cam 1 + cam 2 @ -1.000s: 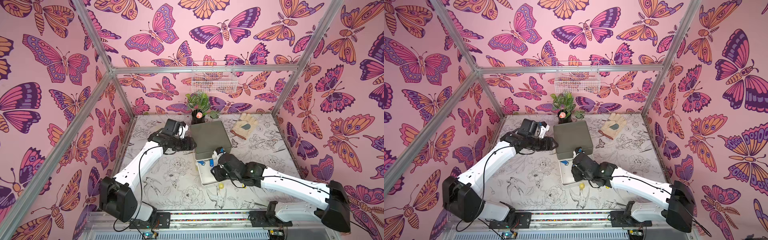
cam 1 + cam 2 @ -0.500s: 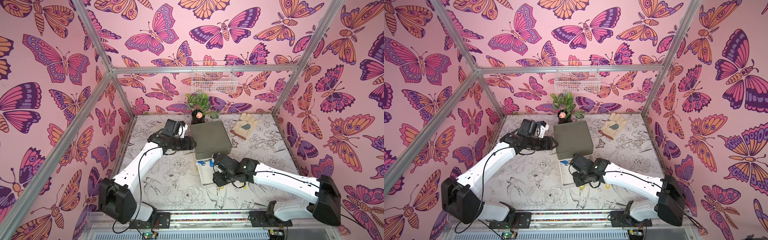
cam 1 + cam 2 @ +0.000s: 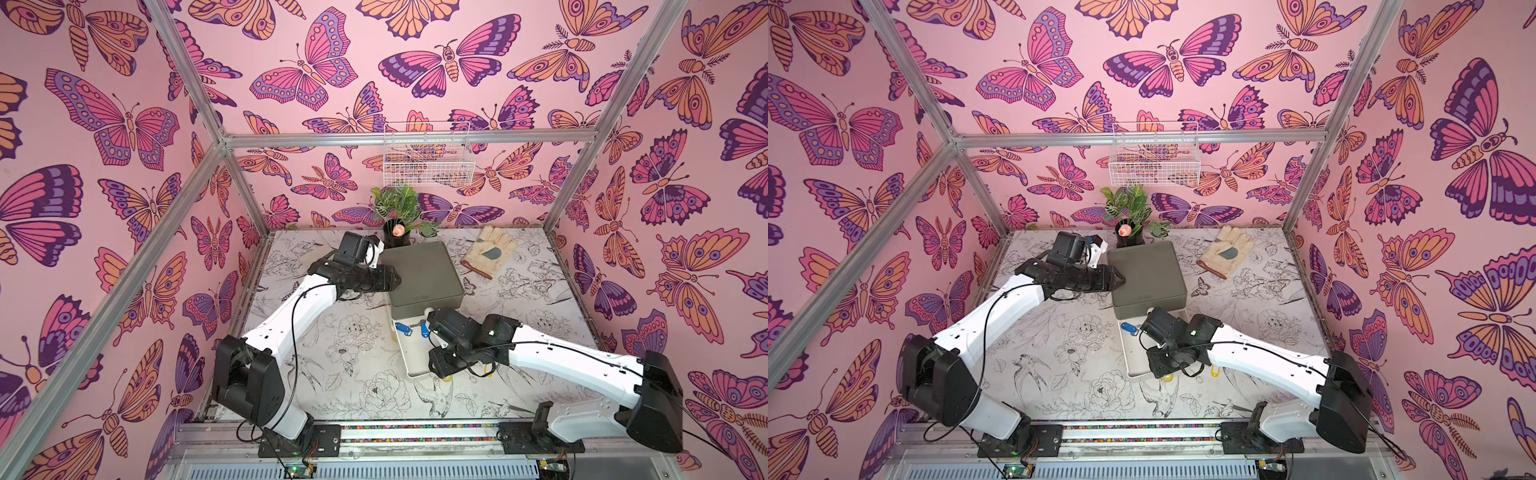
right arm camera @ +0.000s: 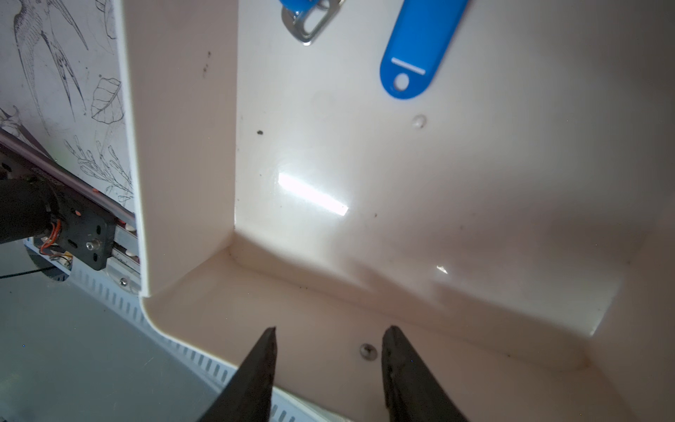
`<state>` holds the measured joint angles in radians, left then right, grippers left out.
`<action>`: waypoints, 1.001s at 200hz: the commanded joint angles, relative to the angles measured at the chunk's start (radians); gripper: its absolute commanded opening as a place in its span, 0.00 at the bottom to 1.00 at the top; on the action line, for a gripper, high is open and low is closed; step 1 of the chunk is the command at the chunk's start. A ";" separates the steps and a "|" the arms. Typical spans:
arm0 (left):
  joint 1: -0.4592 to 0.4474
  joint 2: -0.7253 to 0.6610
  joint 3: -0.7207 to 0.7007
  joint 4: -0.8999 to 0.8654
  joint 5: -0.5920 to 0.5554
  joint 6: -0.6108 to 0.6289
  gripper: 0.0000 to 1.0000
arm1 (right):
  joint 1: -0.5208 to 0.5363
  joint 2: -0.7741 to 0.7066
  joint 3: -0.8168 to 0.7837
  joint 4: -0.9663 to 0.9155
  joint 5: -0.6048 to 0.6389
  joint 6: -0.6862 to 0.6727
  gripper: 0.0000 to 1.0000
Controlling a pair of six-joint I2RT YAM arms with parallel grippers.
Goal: Take the keys out of the drawer
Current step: Open the drawer in the storage box.
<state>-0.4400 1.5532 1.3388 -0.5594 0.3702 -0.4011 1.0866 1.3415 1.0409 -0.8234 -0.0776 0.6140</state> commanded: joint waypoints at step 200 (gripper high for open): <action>-0.009 0.061 -0.036 -0.113 -0.022 0.033 0.68 | 0.061 -0.099 -0.063 0.121 0.282 0.136 0.58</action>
<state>-0.4416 1.5600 1.3388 -0.5472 0.3805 -0.4007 1.1366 1.2747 0.9745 -0.7082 -0.0010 0.7841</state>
